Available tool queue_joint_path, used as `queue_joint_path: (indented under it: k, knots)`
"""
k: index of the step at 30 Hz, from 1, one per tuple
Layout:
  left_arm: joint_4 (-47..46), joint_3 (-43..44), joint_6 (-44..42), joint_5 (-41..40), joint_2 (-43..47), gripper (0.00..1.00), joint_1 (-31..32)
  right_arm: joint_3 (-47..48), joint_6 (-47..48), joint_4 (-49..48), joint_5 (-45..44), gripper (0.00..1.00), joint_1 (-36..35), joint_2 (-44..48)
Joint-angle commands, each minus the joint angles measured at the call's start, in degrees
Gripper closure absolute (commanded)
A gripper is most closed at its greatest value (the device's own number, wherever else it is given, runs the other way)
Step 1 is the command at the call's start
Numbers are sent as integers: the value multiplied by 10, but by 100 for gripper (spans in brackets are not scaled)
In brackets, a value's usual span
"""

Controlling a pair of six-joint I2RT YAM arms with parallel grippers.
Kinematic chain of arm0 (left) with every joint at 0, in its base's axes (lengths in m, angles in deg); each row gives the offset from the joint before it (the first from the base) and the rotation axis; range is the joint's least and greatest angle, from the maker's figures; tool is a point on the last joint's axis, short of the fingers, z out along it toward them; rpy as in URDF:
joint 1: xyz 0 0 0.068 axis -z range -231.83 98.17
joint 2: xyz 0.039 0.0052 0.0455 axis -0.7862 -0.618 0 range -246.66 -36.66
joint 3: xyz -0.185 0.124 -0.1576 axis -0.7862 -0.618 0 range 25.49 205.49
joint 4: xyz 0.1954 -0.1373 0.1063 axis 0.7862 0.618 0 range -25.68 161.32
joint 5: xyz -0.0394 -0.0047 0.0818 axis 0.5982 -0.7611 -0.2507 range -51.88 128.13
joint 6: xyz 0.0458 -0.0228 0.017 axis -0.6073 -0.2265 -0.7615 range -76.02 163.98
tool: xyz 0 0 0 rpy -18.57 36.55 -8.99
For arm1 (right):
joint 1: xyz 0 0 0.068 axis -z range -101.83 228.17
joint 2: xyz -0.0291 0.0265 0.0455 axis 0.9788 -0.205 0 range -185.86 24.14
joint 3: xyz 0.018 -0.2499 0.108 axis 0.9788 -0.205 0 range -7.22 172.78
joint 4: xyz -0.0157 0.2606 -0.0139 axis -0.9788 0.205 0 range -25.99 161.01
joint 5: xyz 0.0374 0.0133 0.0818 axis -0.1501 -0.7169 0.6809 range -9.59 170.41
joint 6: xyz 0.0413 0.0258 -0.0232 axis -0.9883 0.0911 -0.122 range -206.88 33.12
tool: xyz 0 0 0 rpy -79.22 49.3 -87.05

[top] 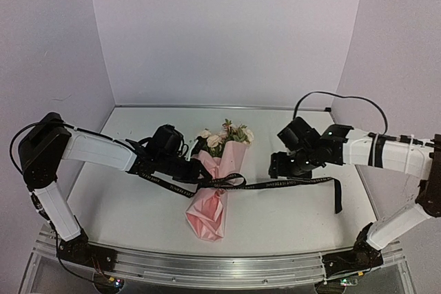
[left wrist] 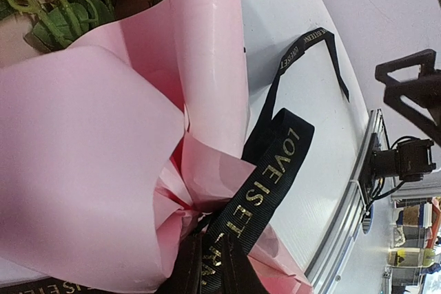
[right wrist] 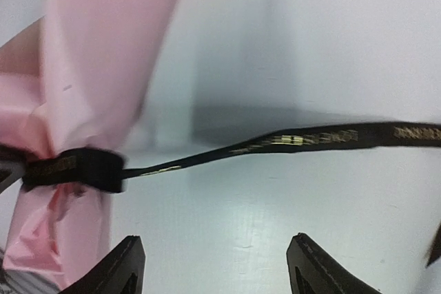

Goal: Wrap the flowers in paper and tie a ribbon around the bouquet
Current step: Place the left side of the half-tied ribbon on the folded bouquet, then pick up the right side of the half-tied ribbon from the center of the board.

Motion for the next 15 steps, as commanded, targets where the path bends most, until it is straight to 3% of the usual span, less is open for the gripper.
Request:
queue_joint_path:
  k: [1,6,10,15]
  knots:
    - [4,25,-7,-2,3,88,2,-91,-94,74,-54,30,108,63]
    - [6,27,-12,-2,9,88,1,-142,-84,80,-101,28,218,93]
    - [3,24,-13,3,9,89,2,-151,-79,32,-29,25,317,58]
    - [0,22,-14,2,9,89,1,-90,-110,-8,4,27,342,-29]
